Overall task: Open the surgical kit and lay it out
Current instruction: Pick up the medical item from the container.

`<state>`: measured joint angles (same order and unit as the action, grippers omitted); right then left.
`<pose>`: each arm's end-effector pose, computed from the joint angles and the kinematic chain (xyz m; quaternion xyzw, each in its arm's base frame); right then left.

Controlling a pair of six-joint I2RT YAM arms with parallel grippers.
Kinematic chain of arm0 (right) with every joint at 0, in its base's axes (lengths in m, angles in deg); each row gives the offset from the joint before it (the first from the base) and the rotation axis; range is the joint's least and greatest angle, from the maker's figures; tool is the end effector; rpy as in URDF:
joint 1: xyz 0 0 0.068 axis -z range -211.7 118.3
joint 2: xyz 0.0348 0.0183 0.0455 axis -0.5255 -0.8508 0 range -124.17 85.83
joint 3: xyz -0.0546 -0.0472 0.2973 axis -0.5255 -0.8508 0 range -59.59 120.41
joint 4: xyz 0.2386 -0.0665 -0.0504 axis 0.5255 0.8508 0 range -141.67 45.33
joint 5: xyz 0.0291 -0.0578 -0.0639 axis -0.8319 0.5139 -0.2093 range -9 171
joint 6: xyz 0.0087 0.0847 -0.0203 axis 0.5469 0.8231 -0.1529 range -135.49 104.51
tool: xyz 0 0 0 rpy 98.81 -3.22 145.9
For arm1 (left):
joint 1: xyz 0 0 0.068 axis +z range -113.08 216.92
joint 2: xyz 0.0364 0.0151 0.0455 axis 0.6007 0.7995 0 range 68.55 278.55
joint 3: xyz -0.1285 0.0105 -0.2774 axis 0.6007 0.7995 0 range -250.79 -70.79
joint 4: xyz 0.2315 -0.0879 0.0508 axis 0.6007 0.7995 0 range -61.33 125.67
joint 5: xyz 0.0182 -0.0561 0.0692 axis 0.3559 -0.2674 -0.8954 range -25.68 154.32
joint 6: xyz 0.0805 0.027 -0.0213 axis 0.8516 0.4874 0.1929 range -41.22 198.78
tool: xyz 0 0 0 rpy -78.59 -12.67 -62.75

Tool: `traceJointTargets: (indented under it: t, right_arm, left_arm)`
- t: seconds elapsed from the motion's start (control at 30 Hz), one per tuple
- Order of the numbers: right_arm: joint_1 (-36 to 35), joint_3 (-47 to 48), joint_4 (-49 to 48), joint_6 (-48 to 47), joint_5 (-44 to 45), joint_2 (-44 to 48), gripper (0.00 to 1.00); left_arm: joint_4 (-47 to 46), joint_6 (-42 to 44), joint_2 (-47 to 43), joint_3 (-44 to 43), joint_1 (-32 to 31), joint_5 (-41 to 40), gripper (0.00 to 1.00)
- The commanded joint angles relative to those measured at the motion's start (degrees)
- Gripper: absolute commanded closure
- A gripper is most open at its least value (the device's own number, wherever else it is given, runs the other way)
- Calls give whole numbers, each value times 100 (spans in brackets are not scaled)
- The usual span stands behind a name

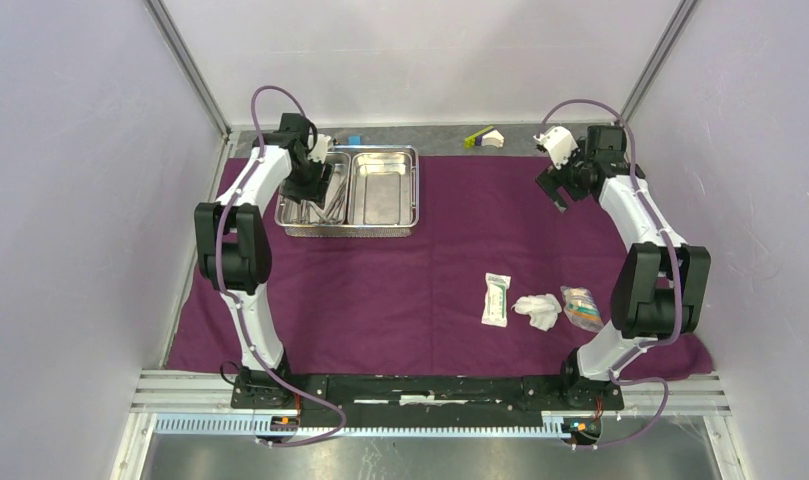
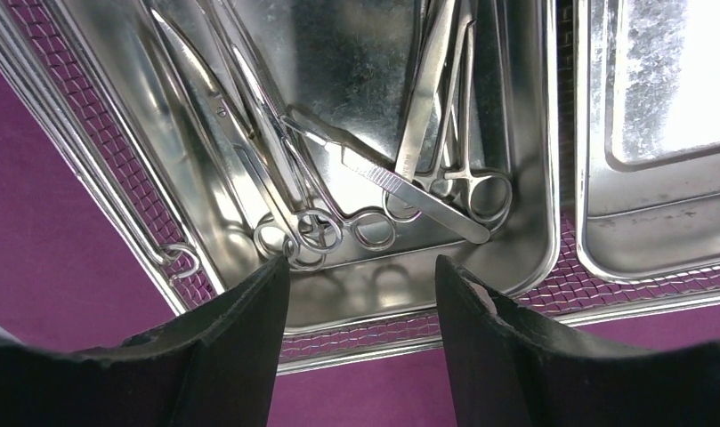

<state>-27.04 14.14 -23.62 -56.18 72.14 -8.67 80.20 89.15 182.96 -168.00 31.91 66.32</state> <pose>0.3840 -0.0193 0.2698 -0.3145 0.8792 -0.0684 0.3513 0.4392 -0.0412 0.2313 0.1347 0.9734 -0.0086 0.1851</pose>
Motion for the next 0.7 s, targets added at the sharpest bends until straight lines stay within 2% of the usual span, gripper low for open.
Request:
traceJointTargets:
  t: [0.0,0.43,0.67]
  right_arm:
    - [-140,383,144,-216,386,83,3]
    - [-719,481,79,-57,1048,-156,3]
    - [-773,633,82,-17,1211,-284,3]
  left_arm:
    - [-63,-101,-25,-166,-73,-177,33]
    - [-208,71,798,-823,-149,-40,37]
    - [-173,-75,1228,-1291,-182,-70,45]
